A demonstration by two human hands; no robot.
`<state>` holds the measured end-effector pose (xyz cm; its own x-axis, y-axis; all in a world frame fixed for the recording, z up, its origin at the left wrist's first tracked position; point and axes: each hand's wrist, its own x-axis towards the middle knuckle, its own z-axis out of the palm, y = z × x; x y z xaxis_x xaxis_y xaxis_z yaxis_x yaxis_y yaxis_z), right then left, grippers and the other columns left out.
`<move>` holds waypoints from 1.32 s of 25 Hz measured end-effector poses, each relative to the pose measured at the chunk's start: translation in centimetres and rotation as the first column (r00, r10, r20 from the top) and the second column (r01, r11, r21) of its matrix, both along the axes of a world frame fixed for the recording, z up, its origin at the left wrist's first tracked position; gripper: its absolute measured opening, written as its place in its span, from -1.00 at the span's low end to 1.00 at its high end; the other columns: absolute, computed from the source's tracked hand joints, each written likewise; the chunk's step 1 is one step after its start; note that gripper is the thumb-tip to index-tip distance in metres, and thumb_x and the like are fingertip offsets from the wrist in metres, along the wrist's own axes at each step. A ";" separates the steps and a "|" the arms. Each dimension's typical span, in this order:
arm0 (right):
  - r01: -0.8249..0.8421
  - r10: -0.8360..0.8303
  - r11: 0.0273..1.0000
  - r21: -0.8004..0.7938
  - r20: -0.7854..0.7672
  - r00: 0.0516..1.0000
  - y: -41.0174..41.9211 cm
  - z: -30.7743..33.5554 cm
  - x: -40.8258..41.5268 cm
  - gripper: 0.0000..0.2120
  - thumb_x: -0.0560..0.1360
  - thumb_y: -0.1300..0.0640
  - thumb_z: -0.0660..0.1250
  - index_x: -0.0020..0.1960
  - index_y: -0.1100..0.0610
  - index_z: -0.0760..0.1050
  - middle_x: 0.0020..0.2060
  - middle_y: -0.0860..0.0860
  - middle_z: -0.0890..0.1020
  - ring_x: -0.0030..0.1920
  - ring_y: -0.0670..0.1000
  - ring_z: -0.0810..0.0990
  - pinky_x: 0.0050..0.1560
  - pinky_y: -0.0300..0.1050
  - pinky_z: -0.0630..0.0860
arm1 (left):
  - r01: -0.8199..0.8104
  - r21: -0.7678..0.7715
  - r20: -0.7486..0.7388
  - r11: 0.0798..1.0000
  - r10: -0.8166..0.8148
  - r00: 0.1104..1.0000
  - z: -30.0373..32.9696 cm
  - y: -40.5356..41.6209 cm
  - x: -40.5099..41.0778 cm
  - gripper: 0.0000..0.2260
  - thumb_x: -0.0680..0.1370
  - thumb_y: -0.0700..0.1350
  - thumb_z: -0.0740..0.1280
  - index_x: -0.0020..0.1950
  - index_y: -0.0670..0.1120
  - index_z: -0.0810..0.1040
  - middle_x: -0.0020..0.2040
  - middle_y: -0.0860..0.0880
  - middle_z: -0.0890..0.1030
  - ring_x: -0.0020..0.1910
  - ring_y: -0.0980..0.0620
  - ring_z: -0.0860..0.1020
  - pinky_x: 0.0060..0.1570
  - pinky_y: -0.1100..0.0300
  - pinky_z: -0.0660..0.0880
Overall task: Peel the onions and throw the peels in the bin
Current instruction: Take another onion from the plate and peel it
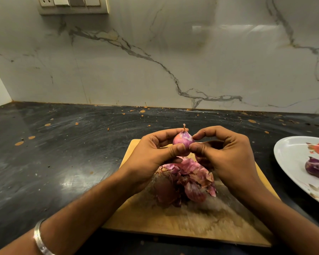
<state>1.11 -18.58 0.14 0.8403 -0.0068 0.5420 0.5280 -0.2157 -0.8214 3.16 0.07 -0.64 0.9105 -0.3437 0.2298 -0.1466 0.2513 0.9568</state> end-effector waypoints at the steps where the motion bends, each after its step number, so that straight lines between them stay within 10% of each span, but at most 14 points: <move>1: -0.012 0.013 1.000 0.017 -0.013 1.000 -0.1 0.1 0.0 -0.82 0.31 0.04 0.51 -0.12 0.06 0.67 -0.30 0.04 0.71 -0.35 0.06 0.69 -0.34 -0.01 0.63 | 0.008 0.007 0.003 1.000 -0.008 1.000 0.0 0.0 0.0 -0.58 0.39 -0.14 0.47 0.25 -0.06 0.60 0.08 -0.14 0.70 -0.03 -0.05 0.68 -0.08 0.20 0.62; 15: 0.018 -0.006 0.962 -0.273 0.045 0.999 0.4 -0.6 0.8 -0.82 0.56 0.37 0.29 -0.16 0.15 0.43 -0.27 0.05 0.51 -0.23 0.14 0.49 -0.24 0.14 0.48 | 0.018 -0.024 -0.055 1.000 -0.019 0.998 0.0 -0.8 -0.6 -0.59 0.40 -0.19 0.43 0.25 -0.13 0.57 0.05 -0.16 0.71 -0.07 -0.03 0.70 -0.13 0.22 0.64; 19: 0.074 -0.037 0.952 -0.297 0.127 0.991 1.2 -0.9 0.5 -0.78 0.53 0.44 0.29 -0.15 0.15 0.43 -0.25 0.00 0.51 -0.22 0.02 0.47 -0.26 -0.16 0.41 | -0.026 -0.155 -0.146 0.988 0.003 0.989 0.3 -0.9 -0.4 -0.58 0.44 -0.16 0.37 0.28 -0.21 0.51 0.07 -0.18 0.67 -0.10 0.00 0.68 -0.12 0.19 0.66; 33: 0.059 -0.039 0.974 -0.220 0.095 0.995 0.6 -0.2 -0.4 -0.70 0.37 0.15 0.58 0.05 0.05 0.58 -0.09 -0.08 0.67 -0.10 -0.10 0.68 -0.19 -0.08 0.65 | -0.019 -0.235 -0.224 0.972 -0.035 0.974 0.6 -0.1 -0.2 -0.61 0.47 -0.17 0.40 0.26 -0.23 0.45 0.12 -0.28 0.65 0.06 -0.16 0.68 -0.09 0.15 0.64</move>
<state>0.72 -18.00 -0.02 0.7902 0.0825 0.6073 0.5813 -0.4147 -0.7001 3.00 -0.04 -0.01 0.9453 -0.3126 0.0939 0.0689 0.4722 0.8788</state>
